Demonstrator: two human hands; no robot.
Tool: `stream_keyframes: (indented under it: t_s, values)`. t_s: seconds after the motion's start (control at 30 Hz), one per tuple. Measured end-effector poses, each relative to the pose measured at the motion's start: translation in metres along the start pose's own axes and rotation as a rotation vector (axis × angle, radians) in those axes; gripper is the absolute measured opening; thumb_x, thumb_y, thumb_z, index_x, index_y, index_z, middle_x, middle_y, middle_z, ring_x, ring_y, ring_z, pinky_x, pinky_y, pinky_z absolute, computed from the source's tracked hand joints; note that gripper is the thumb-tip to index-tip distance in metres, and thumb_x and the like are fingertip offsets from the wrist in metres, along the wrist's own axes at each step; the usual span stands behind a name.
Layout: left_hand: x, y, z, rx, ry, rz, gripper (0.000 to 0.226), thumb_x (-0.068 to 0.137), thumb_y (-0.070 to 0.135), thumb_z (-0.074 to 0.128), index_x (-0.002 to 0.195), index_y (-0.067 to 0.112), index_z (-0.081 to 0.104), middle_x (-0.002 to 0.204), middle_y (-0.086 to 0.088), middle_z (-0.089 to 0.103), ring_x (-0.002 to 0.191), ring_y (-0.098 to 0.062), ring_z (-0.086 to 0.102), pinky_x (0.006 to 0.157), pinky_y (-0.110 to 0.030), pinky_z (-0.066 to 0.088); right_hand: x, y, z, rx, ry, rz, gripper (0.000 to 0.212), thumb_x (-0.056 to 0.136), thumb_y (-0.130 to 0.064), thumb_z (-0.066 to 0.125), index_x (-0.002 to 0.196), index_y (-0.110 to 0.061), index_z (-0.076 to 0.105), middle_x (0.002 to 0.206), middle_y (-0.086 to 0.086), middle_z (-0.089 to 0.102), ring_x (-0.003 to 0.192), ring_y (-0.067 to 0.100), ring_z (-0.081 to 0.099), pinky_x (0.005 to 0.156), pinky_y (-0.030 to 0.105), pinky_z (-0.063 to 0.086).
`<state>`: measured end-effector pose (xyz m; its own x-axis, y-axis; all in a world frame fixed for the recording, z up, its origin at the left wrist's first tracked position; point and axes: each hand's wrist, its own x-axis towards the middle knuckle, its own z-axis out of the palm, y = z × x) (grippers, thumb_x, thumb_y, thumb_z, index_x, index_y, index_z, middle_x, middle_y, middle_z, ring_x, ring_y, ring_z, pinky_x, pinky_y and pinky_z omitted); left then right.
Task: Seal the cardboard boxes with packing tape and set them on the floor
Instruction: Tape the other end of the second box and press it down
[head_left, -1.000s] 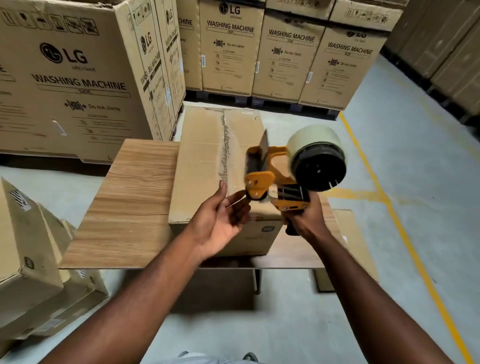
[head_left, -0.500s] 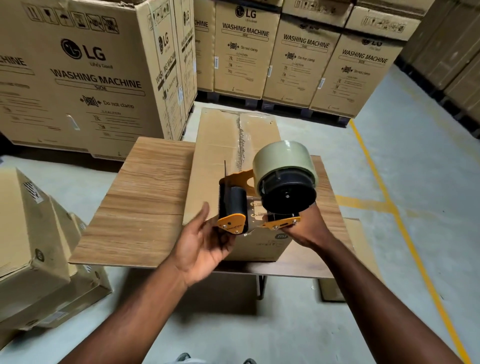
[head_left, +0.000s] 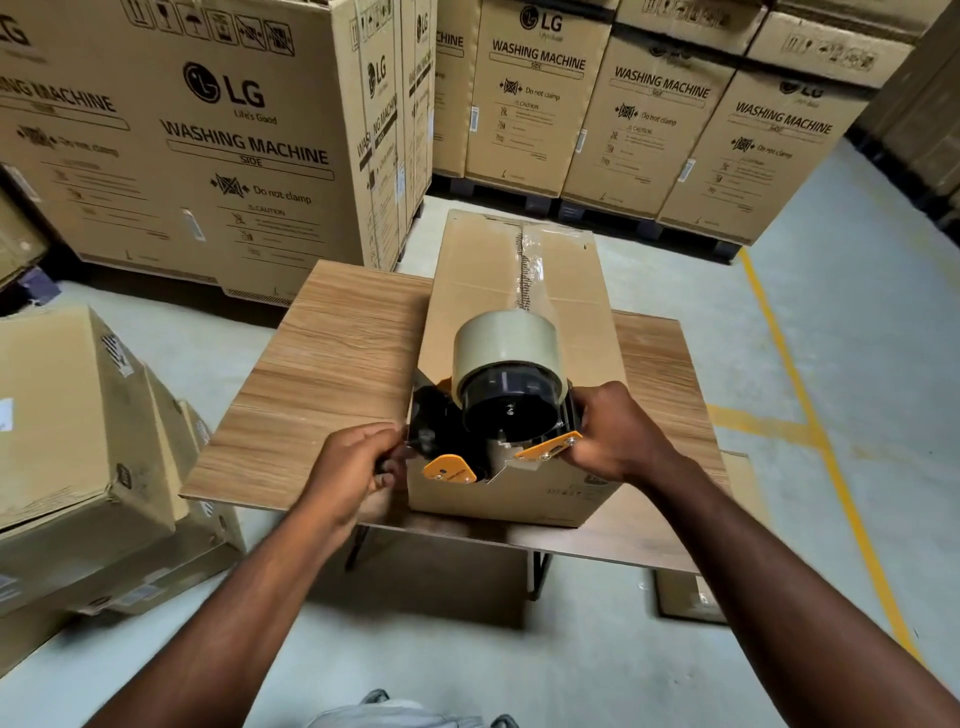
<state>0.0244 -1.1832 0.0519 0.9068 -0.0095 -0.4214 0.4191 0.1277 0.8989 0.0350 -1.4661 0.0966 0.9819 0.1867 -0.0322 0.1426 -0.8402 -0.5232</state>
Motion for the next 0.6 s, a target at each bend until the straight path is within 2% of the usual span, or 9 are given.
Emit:
stream_keyframes:
  t_s: [0.07, 0.2, 0.33, 0.4, 0.47, 0.6]
  values:
    - [0.008, -0.001, -0.015, 0.019, 0.012, 0.003, 0.017, 0.098, 0.011, 0.057, 0.100, 0.001, 0.070, 0.069, -0.007, 0.069, 0.051, -0.007, 0.053, 0.048, -0.015, 0.044, 0.002, 0.005, -0.001, -0.005, 0.005, 0.003, 0.018, 0.068, -0.039, 0.069, 0.072, -0.022, 0.063, 0.062, -0.003, 0.065, 0.062, 0.024, 0.066, 0.053, 0.039, 0.053]
    - [0.017, -0.006, -0.019, 0.104, -0.002, 0.067, 0.016, 0.098, 0.014, 0.060, 0.093, 0.012, 0.075, 0.075, -0.011, 0.072, 0.058, -0.011, 0.054, 0.052, -0.017, 0.044, 0.004, 0.009, 0.002, -0.026, -0.023, 0.022, 0.018, 0.068, -0.040, 0.071, 0.072, -0.024, 0.065, 0.060, -0.004, 0.064, 0.061, 0.025, 0.065, 0.052, 0.039, 0.051]
    - [0.027, -0.010, -0.015, 0.164, 0.059, 0.147, 0.016, 0.097, 0.018, 0.062, 0.090, 0.014, 0.076, 0.078, -0.014, 0.073, 0.062, -0.013, 0.056, 0.056, -0.021, 0.046, 0.010, 0.008, -0.002, -0.013, -0.031, 0.034, 0.040, 0.063, -0.054, 0.058, 0.077, -0.018, 0.068, 0.064, 0.000, 0.066, 0.059, 0.023, 0.062, 0.052, 0.036, 0.050]
    - [0.032, -0.014, -0.013, 0.203, 0.105, 0.195, 0.014, 0.096, 0.020, 0.064, 0.089, 0.020, 0.076, 0.077, -0.011, 0.074, 0.060, -0.011, 0.058, 0.057, -0.024, 0.047, 0.013, 0.007, -0.003, -0.029, -0.039, 0.033, 0.029, 0.065, -0.050, 0.056, 0.070, -0.021, 0.062, 0.062, 0.000, 0.062, 0.054, 0.022, 0.056, 0.052, 0.035, 0.047]
    - [0.036, -0.022, -0.012, 0.209, 0.140, 0.201, 0.010, 0.095, 0.021, 0.065, 0.095, 0.022, 0.075, 0.074, -0.007, 0.075, 0.059, -0.011, 0.059, 0.057, -0.025, 0.047, 0.014, 0.006, -0.001, -0.076, -0.066, 0.029, 0.016, 0.068, -0.044, 0.057, 0.065, -0.029, 0.055, 0.062, -0.001, 0.061, 0.054, 0.020, 0.056, 0.053, 0.033, 0.047]
    - [0.040, -0.039, -0.011, 0.160, 0.147, 0.153, 0.016, 0.096, 0.022, 0.064, 0.107, 0.019, 0.075, 0.077, -0.007, 0.074, 0.056, -0.008, 0.055, 0.053, -0.022, 0.044, 0.016, 0.013, 0.008, -0.178, -0.106, 0.020, 0.017, 0.074, -0.044, 0.062, 0.076, -0.028, 0.057, 0.066, 0.000, 0.061, 0.056, 0.022, 0.058, 0.053, 0.036, 0.052]
